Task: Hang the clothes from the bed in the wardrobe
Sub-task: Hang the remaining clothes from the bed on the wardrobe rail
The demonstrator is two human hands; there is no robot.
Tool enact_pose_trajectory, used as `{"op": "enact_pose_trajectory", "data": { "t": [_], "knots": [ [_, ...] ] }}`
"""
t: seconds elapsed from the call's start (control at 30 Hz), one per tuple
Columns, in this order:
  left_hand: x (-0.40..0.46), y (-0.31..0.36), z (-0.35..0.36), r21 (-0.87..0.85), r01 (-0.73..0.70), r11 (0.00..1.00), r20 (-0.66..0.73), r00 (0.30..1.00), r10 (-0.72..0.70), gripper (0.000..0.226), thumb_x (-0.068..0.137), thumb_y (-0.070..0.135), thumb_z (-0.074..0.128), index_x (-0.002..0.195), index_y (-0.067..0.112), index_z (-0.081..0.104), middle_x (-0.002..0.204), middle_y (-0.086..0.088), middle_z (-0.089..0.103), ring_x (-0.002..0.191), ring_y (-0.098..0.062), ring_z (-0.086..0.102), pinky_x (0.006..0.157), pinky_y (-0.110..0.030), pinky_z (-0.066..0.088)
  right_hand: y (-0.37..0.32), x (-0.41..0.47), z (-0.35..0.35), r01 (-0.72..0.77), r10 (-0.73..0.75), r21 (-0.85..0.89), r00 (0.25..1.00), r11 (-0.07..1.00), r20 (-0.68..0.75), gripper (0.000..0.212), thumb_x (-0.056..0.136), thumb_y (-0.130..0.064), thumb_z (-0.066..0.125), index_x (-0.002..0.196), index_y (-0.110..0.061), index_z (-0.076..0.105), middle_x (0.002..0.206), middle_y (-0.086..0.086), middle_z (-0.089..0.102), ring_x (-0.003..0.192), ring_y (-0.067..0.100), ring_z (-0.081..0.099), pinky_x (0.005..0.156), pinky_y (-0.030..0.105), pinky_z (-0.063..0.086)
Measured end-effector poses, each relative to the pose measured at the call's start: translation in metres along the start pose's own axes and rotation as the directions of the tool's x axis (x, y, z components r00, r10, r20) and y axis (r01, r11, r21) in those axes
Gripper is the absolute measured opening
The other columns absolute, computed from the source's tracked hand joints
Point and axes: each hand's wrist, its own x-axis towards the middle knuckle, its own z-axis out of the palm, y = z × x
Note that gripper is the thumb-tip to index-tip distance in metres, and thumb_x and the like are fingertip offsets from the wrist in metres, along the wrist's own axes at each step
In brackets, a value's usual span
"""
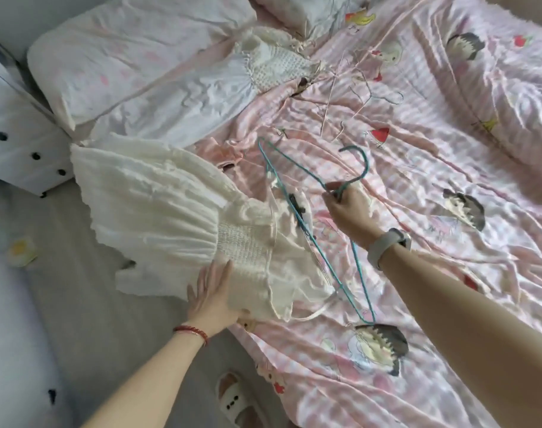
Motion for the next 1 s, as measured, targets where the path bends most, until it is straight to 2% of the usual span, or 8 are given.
{"op": "enact_pose_trajectory", "data": {
  "t": [0.17,0.3,0.37,0.5,0.67,0.83,0.93,1.0],
  "knots": [
    [0.004,-0.004,0.062,-0.188,-0.018,0.982,-0.038,0.999,0.011,0.136,0.053,0.065,0.074,0.137,0.035,-0.027,0.140,0.006,-0.047,0.133,-0.023,-0.033,0.109,-0.053,0.016,0.056,0.007,0.021,0.030,-0.029,0.178,1.000,0.984,-0.003,0.012,0.095,-0.003,0.037,0.096,-0.004,0.049,0.058,0.004,0.042,0.044,0.001,0.041,0.046,0.015,0.033],
    [0.004,0.001,0.064,-0.380,-0.093,0.920,-0.247,0.969,-0.004,0.087,0.067,-0.013,0.067,0.140,0.023,0.037,0.153,-0.001,0.007,0.142,-0.028,0.008,0.109,-0.043,0.031,0.066,0.006,0.023,0.018,-0.017,0.221,1.000,0.975,-0.006,0.016,0.098,-0.007,0.033,0.105,-0.002,0.046,0.065,0.002,0.053,0.039,0.004,0.043,0.039,0.013,0.033],
    [0.003,-0.002,0.050,-0.404,-0.133,0.905,-0.286,0.958,0.013,0.073,0.065,-0.027,0.057,0.126,0.013,0.055,0.141,-0.012,0.040,0.131,-0.030,0.036,0.105,-0.034,0.034,0.067,0.003,0.021,0.022,-0.016,0.209,0.999,0.978,-0.030,0.011,0.098,-0.011,0.035,0.096,-0.008,0.045,0.068,0.000,0.058,0.036,0.003,0.046,0.038,0.012,0.033],
    [-0.002,-0.014,0.009,-0.357,-0.010,0.934,-0.136,0.990,-0.041,0.048,0.072,-0.003,0.067,0.115,0.018,0.065,0.108,-0.008,0.068,0.104,-0.028,0.060,0.086,-0.034,0.048,0.072,-0.008,0.021,0.003,0.024,0.197,0.991,0.980,-0.135,0.018,0.095,-0.020,0.045,0.078,-0.020,0.045,0.059,0.001,0.056,0.040,0.003,0.048,0.048,0.021,0.037],
    [-0.001,-0.012,-0.048,-0.393,0.044,0.918,0.063,0.998,-0.021,0.027,0.083,0.025,0.066,0.107,0.019,0.055,0.105,0.002,0.065,0.101,-0.020,0.060,0.081,-0.033,0.047,0.071,-0.026,0.029,-0.001,0.027,0.187,0.990,0.982,-0.135,0.020,0.093,-0.020,0.048,0.080,-0.005,0.051,0.060,0.010,0.055,0.057,0.017,0.052,0.056,0.024,0.039],
    [-0.012,0.024,-0.089,-0.550,-0.088,0.831,0.086,0.983,0.161,0.084,0.060,0.071,0.054,0.126,0.020,0.045,0.122,0.015,0.040,0.116,-0.003,0.037,0.092,-0.021,0.032,0.067,-0.036,0.032,-0.030,0.057,0.272,0.994,0.962,-0.095,0.015,0.094,-0.005,0.040,0.087,-0.006,0.054,0.072,0.016,0.054,0.066,0.023,0.049,0.064,0.037,0.039],
    [-0.027,0.039,-0.093,-0.716,-0.128,0.686,-0.047,0.990,0.135,0.052,0.066,0.069,0.047,0.077,0.019,0.056,0.077,0.009,0.052,0.070,0.001,0.046,0.069,-0.018,0.035,0.059,-0.041,0.027,0.019,0.009,0.227,0.993,0.974,-0.118,0.016,0.095,-0.013,0.042,0.097,-0.004,0.056,0.071,0.007,0.052,0.057,0.016,0.044,0.056,0.029,0.035],
    [-0.037,0.044,-0.091,-0.769,-0.125,0.627,-0.148,0.989,0.017,0.045,0.077,0.057,0.049,0.048,0.027,0.032,0.048,0.014,0.027,0.046,-0.003,0.025,0.051,-0.021,0.023,0.048,-0.044,0.021,0.079,-0.050,0.214,0.990,0.974,-0.135,0.016,0.094,-0.016,0.044,0.094,-0.005,0.056,0.061,-0.002,0.048,0.051,0.007,0.038,0.054,0.028,0.030]
  ]
}}
